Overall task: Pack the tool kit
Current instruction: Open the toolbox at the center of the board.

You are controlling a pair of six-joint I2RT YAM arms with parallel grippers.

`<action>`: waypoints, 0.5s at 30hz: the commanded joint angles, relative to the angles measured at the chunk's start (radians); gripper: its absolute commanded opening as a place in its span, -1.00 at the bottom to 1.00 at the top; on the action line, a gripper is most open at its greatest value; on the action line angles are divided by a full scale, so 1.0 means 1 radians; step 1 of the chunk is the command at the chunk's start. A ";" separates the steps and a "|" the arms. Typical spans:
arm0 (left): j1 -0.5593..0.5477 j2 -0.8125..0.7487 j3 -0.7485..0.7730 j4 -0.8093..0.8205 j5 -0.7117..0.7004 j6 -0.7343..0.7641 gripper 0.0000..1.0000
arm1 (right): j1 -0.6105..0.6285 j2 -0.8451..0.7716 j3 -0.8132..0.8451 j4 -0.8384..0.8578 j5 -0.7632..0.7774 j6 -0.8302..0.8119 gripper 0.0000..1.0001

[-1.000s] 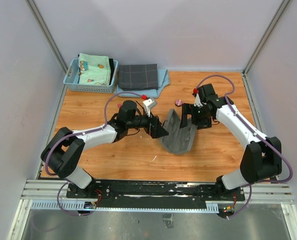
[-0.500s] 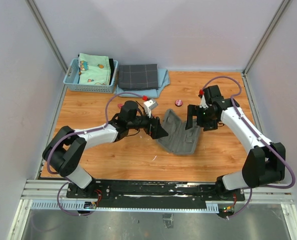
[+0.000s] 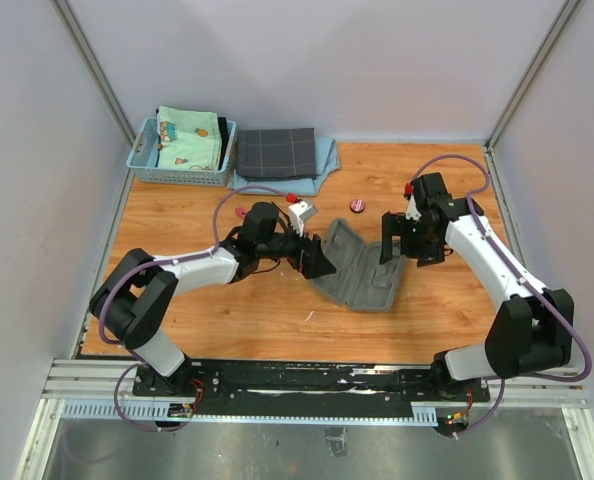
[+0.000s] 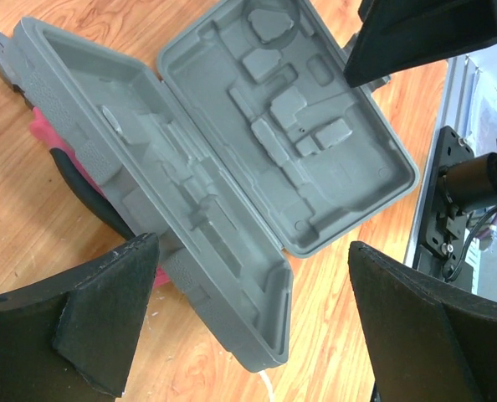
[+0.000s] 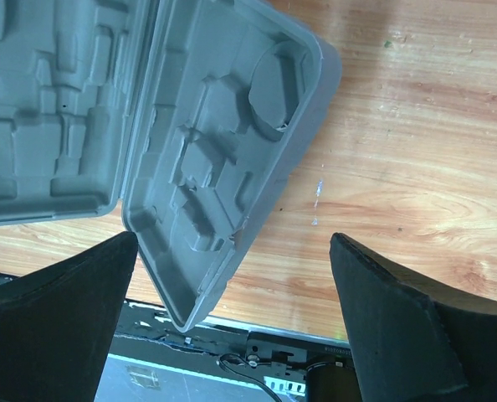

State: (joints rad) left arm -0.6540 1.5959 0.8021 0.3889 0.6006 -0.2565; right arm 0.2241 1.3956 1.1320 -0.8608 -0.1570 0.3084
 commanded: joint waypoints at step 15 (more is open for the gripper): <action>-0.004 0.026 0.026 -0.002 0.023 0.023 0.86 | -0.024 0.099 -0.008 -0.011 -0.009 -0.044 0.65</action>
State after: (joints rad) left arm -0.6540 1.6131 0.8074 0.3771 0.6041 -0.2436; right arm 0.2222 1.4799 1.1103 -0.8604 -0.1608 0.2852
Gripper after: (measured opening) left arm 0.949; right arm 0.878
